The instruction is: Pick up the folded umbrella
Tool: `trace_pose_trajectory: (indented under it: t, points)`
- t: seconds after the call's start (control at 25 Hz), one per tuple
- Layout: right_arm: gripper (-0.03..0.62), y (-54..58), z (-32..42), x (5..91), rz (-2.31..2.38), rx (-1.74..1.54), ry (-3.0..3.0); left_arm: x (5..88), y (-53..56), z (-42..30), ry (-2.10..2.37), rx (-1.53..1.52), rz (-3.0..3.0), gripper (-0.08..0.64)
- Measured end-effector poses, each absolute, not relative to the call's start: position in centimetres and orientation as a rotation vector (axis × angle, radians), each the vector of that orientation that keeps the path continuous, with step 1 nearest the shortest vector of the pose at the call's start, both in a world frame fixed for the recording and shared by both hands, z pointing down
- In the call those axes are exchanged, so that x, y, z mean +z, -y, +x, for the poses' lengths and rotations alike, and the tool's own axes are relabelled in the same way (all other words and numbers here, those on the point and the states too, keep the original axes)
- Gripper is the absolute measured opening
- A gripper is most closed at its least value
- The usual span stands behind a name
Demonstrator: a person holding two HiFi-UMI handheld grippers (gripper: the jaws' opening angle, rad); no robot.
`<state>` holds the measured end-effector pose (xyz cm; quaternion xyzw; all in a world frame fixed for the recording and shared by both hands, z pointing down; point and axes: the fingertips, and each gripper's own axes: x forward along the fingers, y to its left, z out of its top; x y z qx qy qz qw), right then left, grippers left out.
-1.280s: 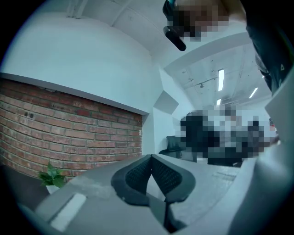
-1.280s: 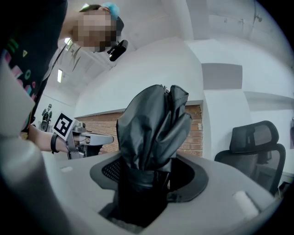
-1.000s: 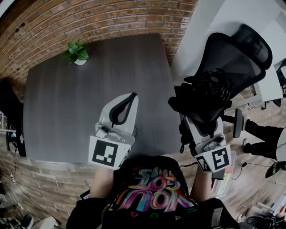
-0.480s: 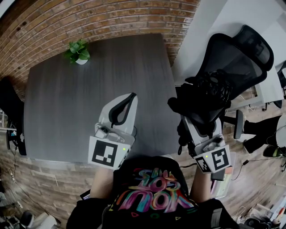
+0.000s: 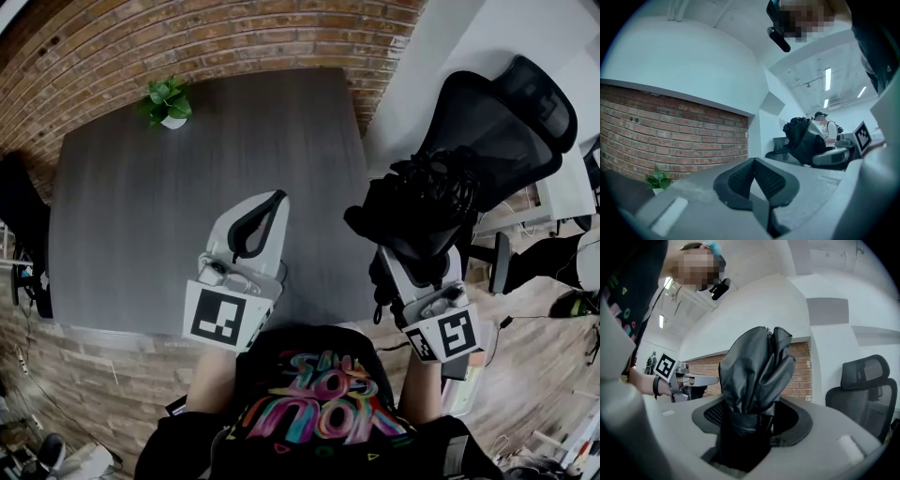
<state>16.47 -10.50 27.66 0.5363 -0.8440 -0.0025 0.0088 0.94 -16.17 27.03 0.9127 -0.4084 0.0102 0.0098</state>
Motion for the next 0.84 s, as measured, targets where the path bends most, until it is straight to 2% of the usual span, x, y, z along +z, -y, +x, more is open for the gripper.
trace_pose_trajectory:
  t: [0.84]
  points:
    - [0.255,9.95,16.03,28.48,1.618,0.003,2.625,27.40,15.18,0.52,1.326,0.044,2.825,0.002]
